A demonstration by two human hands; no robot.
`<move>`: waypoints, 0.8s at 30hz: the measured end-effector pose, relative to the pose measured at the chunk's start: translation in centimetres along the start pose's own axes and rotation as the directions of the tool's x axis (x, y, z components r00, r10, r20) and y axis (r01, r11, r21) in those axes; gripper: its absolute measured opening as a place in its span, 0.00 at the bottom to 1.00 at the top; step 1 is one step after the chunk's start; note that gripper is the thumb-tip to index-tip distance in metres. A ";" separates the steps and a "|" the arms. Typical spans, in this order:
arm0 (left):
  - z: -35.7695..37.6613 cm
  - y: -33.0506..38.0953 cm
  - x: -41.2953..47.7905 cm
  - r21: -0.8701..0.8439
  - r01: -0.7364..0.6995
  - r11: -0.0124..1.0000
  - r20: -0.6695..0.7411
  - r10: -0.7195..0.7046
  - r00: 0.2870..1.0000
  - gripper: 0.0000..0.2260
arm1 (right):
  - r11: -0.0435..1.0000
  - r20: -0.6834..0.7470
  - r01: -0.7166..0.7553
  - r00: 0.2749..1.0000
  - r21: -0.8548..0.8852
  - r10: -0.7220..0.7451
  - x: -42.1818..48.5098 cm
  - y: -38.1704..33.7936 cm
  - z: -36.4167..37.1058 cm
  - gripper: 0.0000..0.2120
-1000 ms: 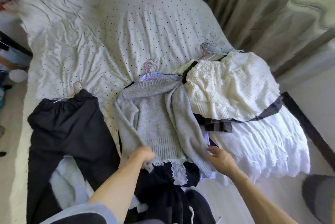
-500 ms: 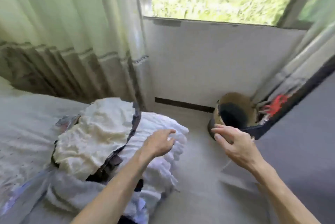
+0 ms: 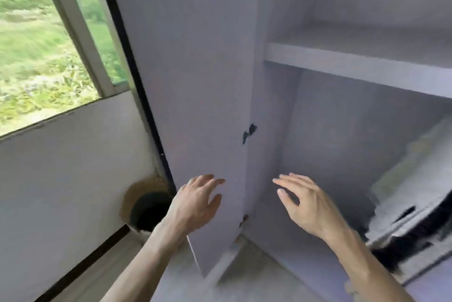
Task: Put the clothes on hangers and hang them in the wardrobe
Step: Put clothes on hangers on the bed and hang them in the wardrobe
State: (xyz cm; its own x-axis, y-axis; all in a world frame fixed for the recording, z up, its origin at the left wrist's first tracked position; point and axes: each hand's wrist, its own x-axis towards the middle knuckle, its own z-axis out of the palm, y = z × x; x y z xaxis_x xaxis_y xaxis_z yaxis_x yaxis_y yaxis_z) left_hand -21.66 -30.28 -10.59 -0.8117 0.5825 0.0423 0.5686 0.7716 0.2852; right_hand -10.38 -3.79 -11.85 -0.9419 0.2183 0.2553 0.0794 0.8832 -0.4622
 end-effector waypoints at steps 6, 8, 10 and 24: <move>-1.0 7.7 9.8 0.046 -0.327 0.944 0.005 0.327 0.945 0.21 | 0.957 -0.226 -0.264 0.946 -0.118 0.233 -3.6 4.8 -6.4 0.14; -1.4 10.8 12.3 0.067 -0.415 0.907 0.008 0.415 0.910 0.21 | 0.925 -0.267 -0.353 0.913 -0.140 0.308 -5.3 6.1 -8.5 0.14; -1.9 14.1 14.6 0.078 -0.488 0.870 -0.007 0.490 0.872 0.22 | 0.888 -0.296 -0.430 0.880 -0.163 0.372 -6.9 7.4 -10.5 0.15; -4.8 33.0 30.4 0.226 -0.667 0.710 -0.402 0.692 0.600 0.32 | 0.666 -0.317 -0.742 0.650 -0.072 0.690 -5.3 21.0 -18.2 0.25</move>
State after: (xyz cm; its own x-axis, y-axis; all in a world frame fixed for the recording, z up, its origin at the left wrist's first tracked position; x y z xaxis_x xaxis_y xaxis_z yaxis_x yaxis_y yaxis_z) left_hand -28.24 11.71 4.70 -0.1475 0.7804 0.6077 0.9752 0.2173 -0.0423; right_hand 2.25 21.15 -7.42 -0.4537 0.8835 0.1164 0.7756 0.4558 -0.4367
